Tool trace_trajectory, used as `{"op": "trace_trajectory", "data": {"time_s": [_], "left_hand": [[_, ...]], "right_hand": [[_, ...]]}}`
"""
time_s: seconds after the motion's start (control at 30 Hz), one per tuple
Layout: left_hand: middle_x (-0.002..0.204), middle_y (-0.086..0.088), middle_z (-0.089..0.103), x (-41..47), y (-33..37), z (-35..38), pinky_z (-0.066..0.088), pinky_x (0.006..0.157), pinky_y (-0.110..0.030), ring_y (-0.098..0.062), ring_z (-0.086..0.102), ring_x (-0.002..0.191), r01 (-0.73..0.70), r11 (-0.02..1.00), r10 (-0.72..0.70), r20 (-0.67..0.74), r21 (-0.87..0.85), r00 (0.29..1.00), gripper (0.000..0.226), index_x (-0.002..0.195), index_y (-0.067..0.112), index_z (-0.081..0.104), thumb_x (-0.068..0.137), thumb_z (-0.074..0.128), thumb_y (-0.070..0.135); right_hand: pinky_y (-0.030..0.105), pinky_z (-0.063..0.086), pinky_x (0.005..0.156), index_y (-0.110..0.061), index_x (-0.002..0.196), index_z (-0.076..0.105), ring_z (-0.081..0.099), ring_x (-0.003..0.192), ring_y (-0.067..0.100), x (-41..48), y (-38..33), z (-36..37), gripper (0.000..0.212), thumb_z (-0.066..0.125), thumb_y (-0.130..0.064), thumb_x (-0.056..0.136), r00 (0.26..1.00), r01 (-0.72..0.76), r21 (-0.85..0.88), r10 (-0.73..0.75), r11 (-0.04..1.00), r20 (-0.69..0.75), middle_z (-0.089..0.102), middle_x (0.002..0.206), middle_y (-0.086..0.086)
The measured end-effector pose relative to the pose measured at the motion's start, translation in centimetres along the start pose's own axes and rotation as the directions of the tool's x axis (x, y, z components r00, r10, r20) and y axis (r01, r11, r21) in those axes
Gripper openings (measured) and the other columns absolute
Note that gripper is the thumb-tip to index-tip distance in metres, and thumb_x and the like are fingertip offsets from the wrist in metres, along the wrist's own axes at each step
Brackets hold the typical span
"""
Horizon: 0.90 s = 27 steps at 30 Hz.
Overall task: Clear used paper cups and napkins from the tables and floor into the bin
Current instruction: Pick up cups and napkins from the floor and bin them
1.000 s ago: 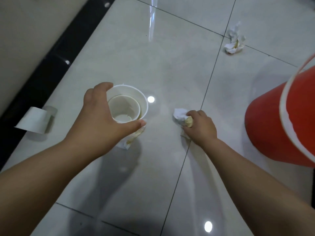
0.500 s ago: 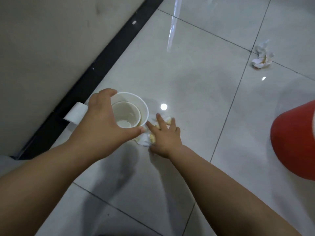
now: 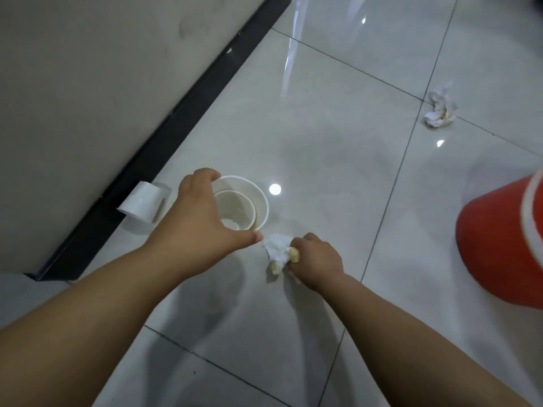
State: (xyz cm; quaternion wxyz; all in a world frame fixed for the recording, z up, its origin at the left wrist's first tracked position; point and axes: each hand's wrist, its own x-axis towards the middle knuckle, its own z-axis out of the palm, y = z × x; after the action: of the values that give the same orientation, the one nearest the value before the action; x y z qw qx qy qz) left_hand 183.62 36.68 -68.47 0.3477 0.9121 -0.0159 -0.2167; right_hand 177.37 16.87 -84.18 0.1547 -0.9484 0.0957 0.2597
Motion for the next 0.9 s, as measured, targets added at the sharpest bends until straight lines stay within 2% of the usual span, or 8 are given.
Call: {"op": "trace_trajectory", "data": {"time_s": [0.1, 0.17, 0.3, 0.4, 0.57, 0.67, 0.77, 0.9], "left_hand": [[0.134, 0.002, 0.033, 0.5, 1.0, 0.6, 0.034, 0.081, -0.025, -0.011, 0.040, 0.096, -0.005, 1.000, 0.005, -0.009, -0.019, 1.000, 0.099, 0.137, 0.023, 0.029, 0.058, 0.086, 0.039], [0.137, 0.001, 0.029, 0.9, 2.2, 1.1, 0.036, 0.082, -0.027, -0.014, 0.040, 0.097, -0.015, 0.999, 0.015, -0.002, -0.039, 1.000, 0.101, 0.139, 0.023, 0.025, 0.060, 0.085, 0.040], [0.141, 0.001, 0.026, 1.7, 5.3, 1.9, 0.040, 0.090, -0.032, -0.023, 0.044, 0.118, -0.081, 0.988, 0.085, 0.023, -0.129, 0.996, 0.102, 0.142, 0.026, 0.021, 0.062, 0.083, 0.042], [0.143, 0.002, 0.026, 2.2, 7.9, 1.6, 0.040, 0.091, -0.032, -0.022, 0.043, 0.121, -0.132, 0.970, 0.141, 0.026, -0.204, 0.990, 0.102, 0.143, 0.027, 0.021, 0.063, 0.082, 0.044], [0.142, 0.004, 0.028, 2.6, 11.5, 0.7, 0.041, 0.085, -0.030, -0.013, 0.042, 0.107, -0.195, 0.918, 0.210, 0.008, -0.346, 0.978, 0.099, 0.143, 0.029, 0.023, 0.065, 0.081, 0.044], [0.141, 0.004, 0.030, 3.1, 12.8, 0.8, 0.038, 0.084, -0.028, -0.009, 0.037, 0.101, -0.206, 0.895, 0.218, -0.014, -0.397, 0.976, 0.099, 0.143, 0.029, 0.025, 0.064, 0.082, 0.043], [0.139, 0.004, 0.033, 5.0, 12.9, 0.9, 0.035, 0.082, -0.027, -0.009, 0.037, 0.102, -0.212, 0.899, 0.215, -0.035, -0.382, 0.976, 0.097, 0.142, 0.029, 0.028, 0.063, 0.082, 0.044], [0.144, 0.002, 0.031, 8.7, 12.9, 1.1, 0.034, 0.084, -0.028, -0.007, 0.034, 0.104, -0.238, 0.919, 0.216, -0.105, -0.313, 0.971, 0.101, 0.143, 0.029, 0.027, 0.061, 0.083, 0.042]], "right_hand": [[0.031, 0.043, 0.065, -0.024, 0.086, 0.058, 0.058, 0.085, 0.028, -1.2, 1.9, -1.4, 0.011, 0.052, -0.032, 0.082, 0.994, -0.095, 0.061, 0.098, 0.994, -0.043, 0.054, 0.096, 0.003], [0.031, 0.044, 0.066, -0.024, 0.089, 0.060, 0.058, 0.086, 0.029, -1.9, 3.2, -3.1, 0.016, 0.054, -0.036, 0.082, 0.985, -0.145, 0.062, 0.150, 0.988, -0.084, 0.054, 0.097, 0.003], [0.030, 0.044, 0.067, -0.025, 0.093, 0.061, 0.059, 0.087, 0.029, -2.8, 5.6, -8.1, 0.018, 0.057, -0.037, 0.079, 0.956, -0.248, 0.053, 0.253, 0.967, -0.145, 0.055, 0.100, 0.003], [0.030, 0.044, 0.064, -0.025, 0.086, 0.060, 0.059, 0.083, 0.028, -3.3, 6.7, -12.9, 0.017, 0.060, -0.037, 0.075, 0.931, -0.317, 0.022, 0.315, 0.948, -0.183, 0.055, 0.096, 0.002], [0.032, 0.045, 0.068, -0.030, 0.078, 0.049, 0.058, 0.085, 0.028, -4.0, 6.9, -20.7, 0.016, 0.062, -0.039, 0.074, 0.926, -0.333, -0.059, 0.315, 0.941, -0.210, 0.052, 0.091, 0.001], [0.028, 0.039, 0.062, -0.026, 0.080, 0.054, 0.058, 0.083, 0.025, -2.9, 6.8, -24.6, 0.017, 0.066, -0.037, 0.074, 0.916, -0.355, -0.072, 0.331, 0.932, -0.229, 0.054, 0.088, 0.000], [0.028, 0.040, 0.064, -0.024, 0.082, 0.058, 0.059, 0.085, 0.025, -0.2, 7.8, -25.5, 0.019, 0.066, -0.039, 0.075, 0.887, -0.380, -0.007, 0.362, 0.925, -0.287, 0.057, 0.092, 0.003], [0.034, 0.046, 0.072, -0.024, 0.085, 0.056, 0.058, 0.095, 0.033, 5.1, 11.5, -23.8, 0.022, 0.059, -0.044, 0.077, 0.876, -0.384, -0.030, 0.353, 0.923, -0.329, 0.054, 0.104, 0.004]]}}
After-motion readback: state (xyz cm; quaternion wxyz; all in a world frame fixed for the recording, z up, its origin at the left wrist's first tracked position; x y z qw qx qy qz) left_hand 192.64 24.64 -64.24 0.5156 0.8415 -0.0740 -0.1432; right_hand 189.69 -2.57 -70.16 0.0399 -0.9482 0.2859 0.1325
